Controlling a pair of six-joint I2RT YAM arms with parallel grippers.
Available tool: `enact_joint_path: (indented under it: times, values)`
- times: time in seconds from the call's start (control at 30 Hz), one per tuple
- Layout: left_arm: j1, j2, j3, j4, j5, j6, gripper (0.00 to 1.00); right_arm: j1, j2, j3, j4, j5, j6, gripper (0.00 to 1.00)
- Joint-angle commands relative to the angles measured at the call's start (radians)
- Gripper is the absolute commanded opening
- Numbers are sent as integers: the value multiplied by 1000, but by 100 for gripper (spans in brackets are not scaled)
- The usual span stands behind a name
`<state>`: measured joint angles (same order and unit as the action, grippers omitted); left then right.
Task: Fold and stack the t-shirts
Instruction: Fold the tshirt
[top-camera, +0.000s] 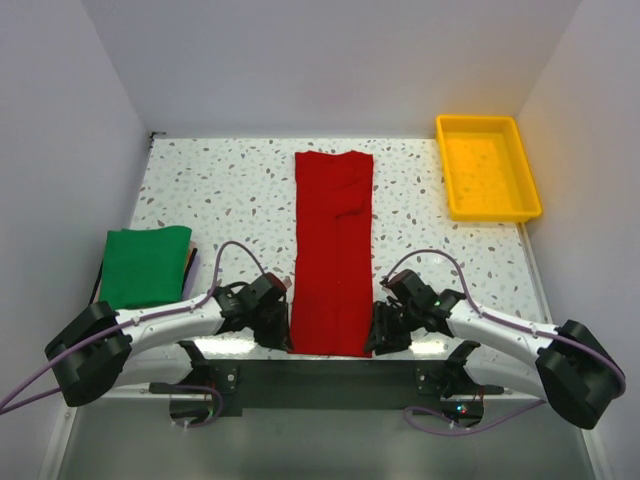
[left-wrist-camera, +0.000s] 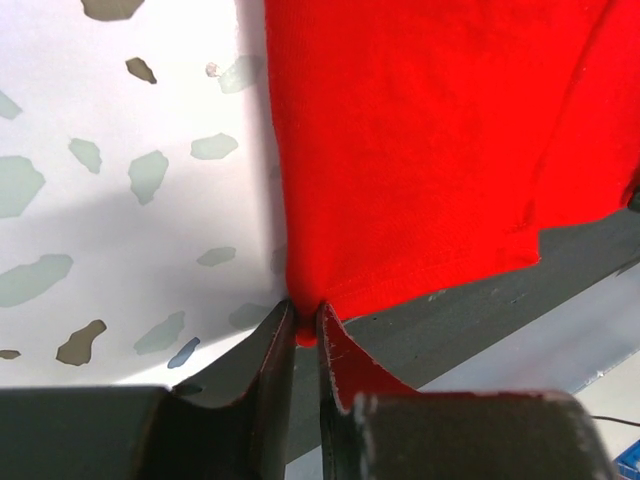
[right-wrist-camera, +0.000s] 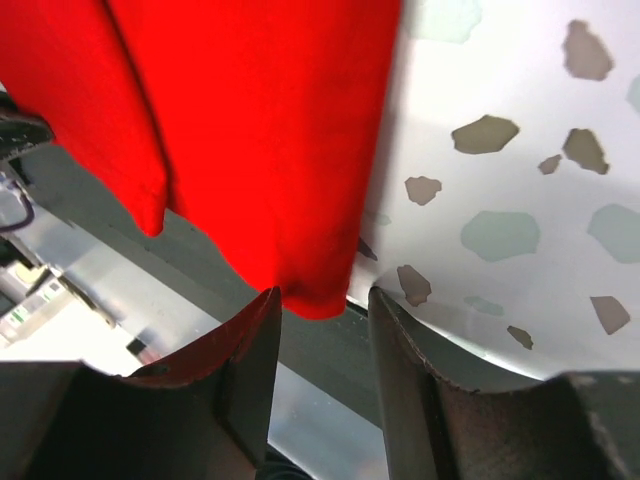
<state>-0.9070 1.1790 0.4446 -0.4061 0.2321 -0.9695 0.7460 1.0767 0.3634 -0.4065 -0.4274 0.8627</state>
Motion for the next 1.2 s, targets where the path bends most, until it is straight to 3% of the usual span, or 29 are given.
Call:
enact_joint_path:
  times: [0.0,0.4,0.6,0.8,0.97,1.17]
  values:
    - [-12,5,-23,10,-8,-6,18,3,-9,-15,-22,65,36,45]
    - [-16,-16,-32,9,-8,-12,14,3,40,-43,95,61,98,45]
    - [-16,-30,-18,9,-11,-14,12,3,57,-43,100,58,90,33]
    - [-16,-33,42,-13,-22,11,7,3,29,8,14,79,49,9]
    - [-12,-10,152,-66,-69,55,3,3,-15,127,-100,162,7,6]
    - [35,80,314,-96,-111,141,0,-20,52,244,-103,203,-43,5]
